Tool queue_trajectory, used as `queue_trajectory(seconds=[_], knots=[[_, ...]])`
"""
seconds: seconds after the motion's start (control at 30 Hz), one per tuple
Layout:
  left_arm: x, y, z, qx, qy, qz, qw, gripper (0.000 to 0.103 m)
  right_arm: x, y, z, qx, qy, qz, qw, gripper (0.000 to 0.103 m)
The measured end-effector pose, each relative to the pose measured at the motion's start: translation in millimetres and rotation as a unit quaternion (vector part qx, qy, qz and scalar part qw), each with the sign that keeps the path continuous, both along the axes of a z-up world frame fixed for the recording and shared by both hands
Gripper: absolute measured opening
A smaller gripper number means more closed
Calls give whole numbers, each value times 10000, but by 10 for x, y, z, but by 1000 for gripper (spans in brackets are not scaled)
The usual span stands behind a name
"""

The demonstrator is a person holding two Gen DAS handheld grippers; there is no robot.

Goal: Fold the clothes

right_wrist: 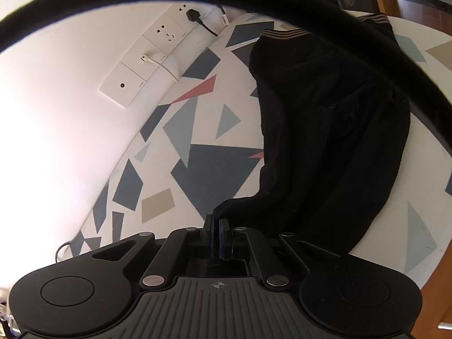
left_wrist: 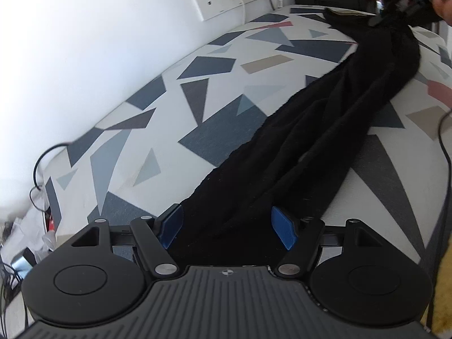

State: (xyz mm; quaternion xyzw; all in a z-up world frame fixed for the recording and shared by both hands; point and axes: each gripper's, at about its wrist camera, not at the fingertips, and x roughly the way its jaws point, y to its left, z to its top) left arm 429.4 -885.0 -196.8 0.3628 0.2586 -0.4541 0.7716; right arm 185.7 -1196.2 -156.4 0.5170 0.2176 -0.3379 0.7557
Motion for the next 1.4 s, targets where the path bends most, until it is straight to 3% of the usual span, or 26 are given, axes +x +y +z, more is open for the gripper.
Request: queue_trajectory(seconds=[0.1,0.2,0.4,0.57,0.63,0.67,0.7,0.77,0.8,0.9,1.03,1.27,1.33,1.4], knots=[[-92,31,-17,134,-225,-282,9993,73,13,-16,10,22,-46,32,10000,3],[-59,72,-25,127,-98,-335,9993,73,52,-30,10,17,-24,83,10000,3],[94,131,-32,-106,410,-257,9988,72,100,-46,-10,35,13,143,9999,3],[350,94,-49,-216,1065,-368,9934,72,121,-30,-12,41,52,166,9998,3],[459,85,-48,-258,1457,-454,9880,61,127,-22,-12,44,65,164,9998,3],[502,87,-45,-298,1642,-500,9847,46,130,-17,-12,45,72,163,9998,3],[545,90,-42,-337,1826,-546,9811,40,135,-11,-9,48,81,157,9998,3],[513,93,-27,-266,1719,-628,9828,31,140,3,-5,50,77,141,9999,3],[488,102,-15,-222,1690,-665,9831,19,139,9,-3,52,64,135,9999,3],[400,173,19,-218,1597,-717,9843,9,131,25,-5,57,57,119,9999,3],[275,355,128,-522,1522,-616,9850,5,111,20,3,112,34,54,9999,3],[166,635,507,-1414,1422,-112,9796,4,137,23,182,30,-100,155,9998,3],[179,678,611,-1672,1352,61,9766,3,170,14,254,-1,-130,222,9997,3],[276,722,712,-1995,1566,202,9671,3,218,-8,333,10,-111,291,9995,3]])
